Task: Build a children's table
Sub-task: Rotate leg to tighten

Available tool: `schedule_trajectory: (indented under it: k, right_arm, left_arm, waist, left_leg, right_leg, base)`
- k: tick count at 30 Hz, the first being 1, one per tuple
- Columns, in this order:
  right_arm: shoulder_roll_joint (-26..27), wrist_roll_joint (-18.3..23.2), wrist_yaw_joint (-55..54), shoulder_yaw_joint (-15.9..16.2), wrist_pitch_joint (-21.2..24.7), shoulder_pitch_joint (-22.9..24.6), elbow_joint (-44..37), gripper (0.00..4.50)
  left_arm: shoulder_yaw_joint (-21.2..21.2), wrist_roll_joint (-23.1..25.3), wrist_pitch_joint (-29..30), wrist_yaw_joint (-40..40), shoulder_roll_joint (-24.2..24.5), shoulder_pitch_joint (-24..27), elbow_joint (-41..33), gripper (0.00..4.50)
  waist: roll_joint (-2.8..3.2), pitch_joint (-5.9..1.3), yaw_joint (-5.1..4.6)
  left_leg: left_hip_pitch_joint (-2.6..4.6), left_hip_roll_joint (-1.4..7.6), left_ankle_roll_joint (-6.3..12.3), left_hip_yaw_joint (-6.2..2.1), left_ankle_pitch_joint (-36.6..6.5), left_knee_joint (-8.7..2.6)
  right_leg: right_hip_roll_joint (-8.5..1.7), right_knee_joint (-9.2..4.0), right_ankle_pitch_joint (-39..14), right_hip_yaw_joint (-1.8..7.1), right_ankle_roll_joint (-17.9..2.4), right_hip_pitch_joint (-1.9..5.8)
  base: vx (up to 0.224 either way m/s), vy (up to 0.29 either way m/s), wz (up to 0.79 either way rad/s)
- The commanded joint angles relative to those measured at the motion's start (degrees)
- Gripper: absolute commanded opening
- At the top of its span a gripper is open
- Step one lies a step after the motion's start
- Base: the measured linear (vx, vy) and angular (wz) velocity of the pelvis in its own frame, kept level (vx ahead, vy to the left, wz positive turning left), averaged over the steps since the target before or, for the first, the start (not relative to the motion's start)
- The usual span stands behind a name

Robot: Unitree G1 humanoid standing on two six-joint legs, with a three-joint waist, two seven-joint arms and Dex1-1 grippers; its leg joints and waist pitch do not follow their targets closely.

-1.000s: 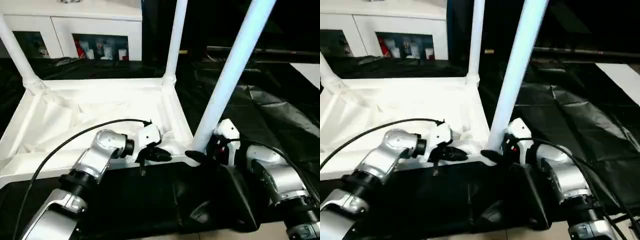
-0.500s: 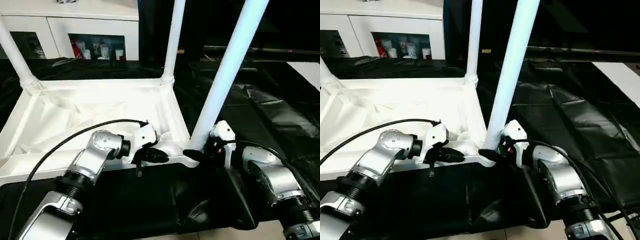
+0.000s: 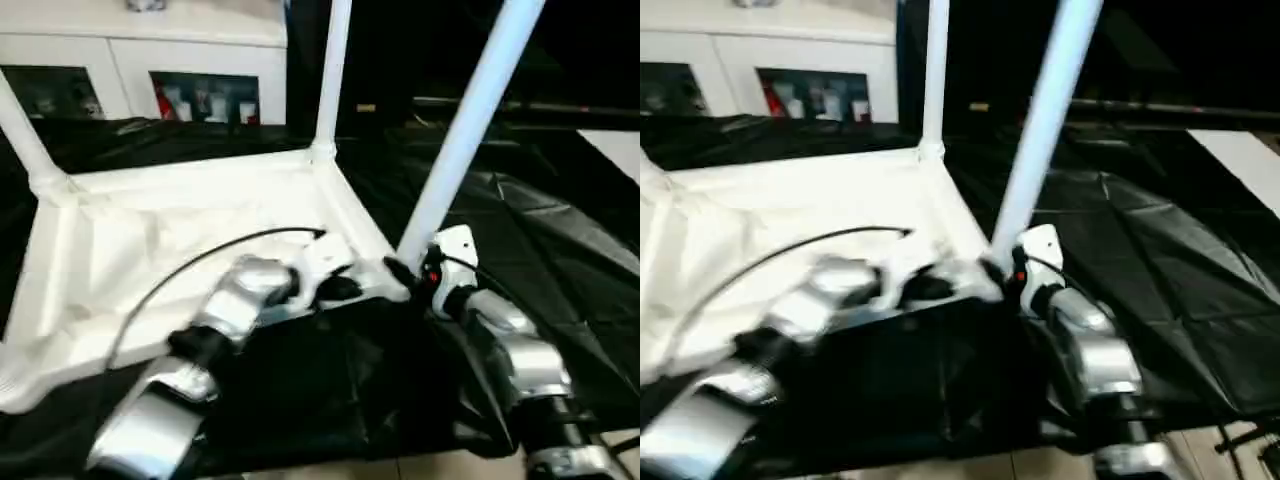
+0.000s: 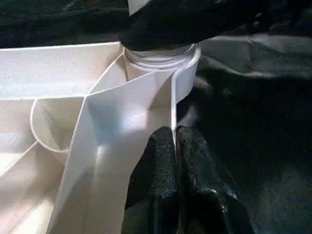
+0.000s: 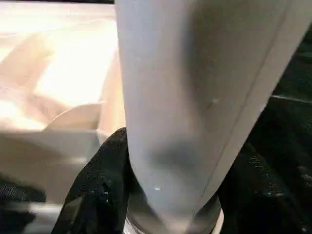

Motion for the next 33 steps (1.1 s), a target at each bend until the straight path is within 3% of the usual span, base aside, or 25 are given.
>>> schedule_trajectory:
  k: [1,2,3,6,7,11,12,14,19,20,21,22,23,26,27,31,33]
  right_arm:
    - [4.2,-0.3,-0.4,4.8,1.4,0.4,1.3,2.02]
    - [4.3,-0.4,-0.6,4.8,1.3,0.3,1.3,2.02]
    - [4.2,-0.3,-0.2,4.9,0.9,0.1,1.3,2.02]
    - [4.3,0.0,-0.4,3.4,-0.9,-0.1,0.6,2.02]
    - [4.3,0.4,-0.2,3.1,-1.1,-0.1,0.4,2.58]
    - [4.2,0.9,-0.3,1.9,-1.6,-0.3,-0.5,2.93]
    - [3.7,0.4,-0.5,1.9,-2.5,-0.4,-1.0,2.93]
    - [3.0,-0.2,-0.4,2.1,-3.2,-0.4,-1.4,3.15]
    - [-1.0,1.0,3.5,0.4,-3.5,0.0,-4.8,3.26]
    - [-2.3,1.2,5.3,0.6,-3.1,0.4,-5.7,3.26]
    - [-4.0,1.3,7.4,1.0,-2.6,0.9,-6.7,3.3]
    - [-5.5,1.2,9.1,1.2,-2.2,1.3,-7.5,3.33]
    - [-7.3,1.2,11.2,1.5,-2.1,1.7,-8.1,3.33]
    - [-11.5,1.5,15.2,1.2,-2.6,2.4,-8.9,3.33]
    - [-12.7,2.1,16.4,0.6,-2.6,2.6,-9.1,3.33]
    - [-17.0,3.5,22.3,0.3,-2.6,3.3,-10.3,3.33]
    - [-18.8,4.0,24.6,0.3,-2.5,3.8,-10.8,3.33]
  left_arm:
    - [0.4,0.3,-1.0,6.4,-3.4,-2.0,2.9,0.0]
    - [0.4,0.5,-1.3,6.2,-3.5,-2.2,3.2,0.0]
    - [0.3,0.5,-1.8,5.5,-3.3,-2.0,3.2,0.0]
    - [-0.1,1.3,-4.9,4.6,-2.6,-2.0,4.5,0.0]
    - [-0.1,1.3,-5.3,4.5,-2.5,-1.9,4.6,0.0]
    - [0.1,0.6,-9.1,2.4,-1.9,-1.9,5.4,0.0]
    - [0.1,0.2,-10.2,1.1,-1.5,-1.4,4.8,0.0]
    - [0.1,-0.2,-11.3,0.1,-1.3,-1.0,4.2,0.0]
    - [3.7,-3.4,-16.2,0.6,-1.7,0.0,1.0,0.0]
    - [4.2,-4.5,-15.9,-0.8,-1.3,0.6,-0.4,0.0]
    - [4.5,-5.5,-15.3,-2.5,-0.4,1.5,-2.5,0.28]
    - [4.7,-6.3,-14.6,-4.0,0.4,2.4,-4.4,0.41]
    - [4.9,-7.1,-13.5,-5.4,1.5,3.4,-6.6,0.45]
    - [6.0,-10.0,-9.9,-8.8,4.7,6.9,-13.8,0.59]
    - [6.4,-10.7,-8.6,-9.6,6.1,8.5,-16.6,0.75]
    - [7.8,-14.0,-2.8,-13.4,10.9,13.9,-26.5,1.03]
    - [8.1,-15.8,0.2,-14.9,13.0,16.3,-30.7,1.16]
  waist:
    - [0.53,-2.72,-0.37]
    - [0.42,-2.79,-0.4]
    - [0.72,-2.78,-0.31]
    - [0.52,-2.79,-0.31]
    - [0.55,-2.75,-0.28]
    - [0.62,-2.71,-0.3]
    - [0.39,-2.7,-0.26]
    - [0.59,-2.7,-0.17]
    - [0.62,-2.94,0.18]
    - [0.82,-3.11,0.41]
    - [0.82,-3.11,0.41]
    - [1.07,-3.34,0.48]
    - [0.91,-3.33,0.36]
    - [0.81,-3.56,0.1]
    - [0.35,-3.61,-0.04]
    - [0.51,-3.4,0.13]
    - [0.77,-2.89,0.27]
  left_leg:
    - [1.24,2.31,-1.62,-1.59,-21.2,-4.56]
    - [1.14,2.31,-1.5,-1.62,-20.9,-4.59]
    - [0.97,2.27,-1.22,-1.68,-20.5,-4.64]
    - [0.89,2.26,-0.38,-1.55,-20.5,-4.56]
    - [0.9,2.2,-0.19,-1.54,-20.5,-4.54]
    - [0.66,2.23,0.11,-1.69,-20.3,-4.67]
    - [0.69,2.27,0.2,-1.64,-20.2,-4.65]
    - [0.65,2.3,0.47,-1.65,-19.4,-4.61]
    - [0.31,2.35,1.96,-1.31,-15.4,-4.25]
    - [0.17,2.48,2.54,-1.25,-13.4,-4.12]
    - [0.17,2.48,2.54,-1.25,-13.4,-4.12]
    - [0.14,2.73,3.1,-1.27,-11.2,-3.94]
    - [-0.1,2.8,4.45,-1.12,-8.2,-3.64]
    - [-0.2,2.62,6.35,-0.88,-4.8,-3.04]
    - [-0.23,2.5,7.23,-0.72,-4.0,-2.83]
    - [0.03,2.79,8.06,-0.61,-4.6,-2.82]
    - [0.2,3.05,6.51,-0.64,-7.3,-3.23]
  right_leg:
    - [-2.92,-5.53,-22.9,1.91,-7.9,0.97]
    - [-2.94,-5.45,-22.5,1.91,-7.8,1.07]
    - [-2.96,-5.34,-21.7,1.94,-7.7,1.23]
    - [-3.0,-5.5,-22.1,1.95,-7.5,1.24]
    - [-3.05,-5.65,-22.7,1.96,-7.3,1.19]
    - [-3.16,-5.71,-24.8,1.84,-6.8,1.3]
    - [-3.19,-5.77,-25.2,1.84,-6.7,1.25]
    - [-3.3,-5.73,-25.2,1.91,-6.8,1.22]
    - [-3.22,-4.91,-18.5,1.99,-8.6,1.68]
    - [-3.25,-4.42,-14.7,1.99,-9.9,1.94]
    - [-3.25,-4.42,-14.7,1.99,-9.9,1.94]
    - [-3.14,-3.8,-9.7,1.9,-11.3,2.13]
    - [-2.9,-2.93,-3.1,1.77,-13.4,2.32]
    - [-2.79,-1.99,3.3,1.75,-15.4,2.58]
    - [-2.77,-1.79,4.6,1.76,-16.1,2.7]
    - [-2.77,-1.94,1.7,1.81,-16.3,2.44]
    - [-2.68,-2.39,-3.1,1.81,-15.6,2.17]
  base:
    - [0.0,0.0,0.0]
    - [0.0,0.0,0.0]
    - [0.0,0.0,0.0]
    - [0.0,0.0,0.0]
    - [0.0,0.0,0.0]
    - [0.0,0.0,0.0]
    - [0.0,0.0,0.0]
    - [0.0,0.0,0.0]
    - [0.0,0.0,0.0]
    - [0.0,0.0,0.0]
    - [0.0,0.0,0.0]
    - [0.0,0.0,0.0]
    - [0.051,0.009,-0.01]
    - [0.035,0.007,-0.02]
    - [0.0,0.0,0.0]
    - [0.0,0.0,0.0]
    - [0.0,0.0,0.0]
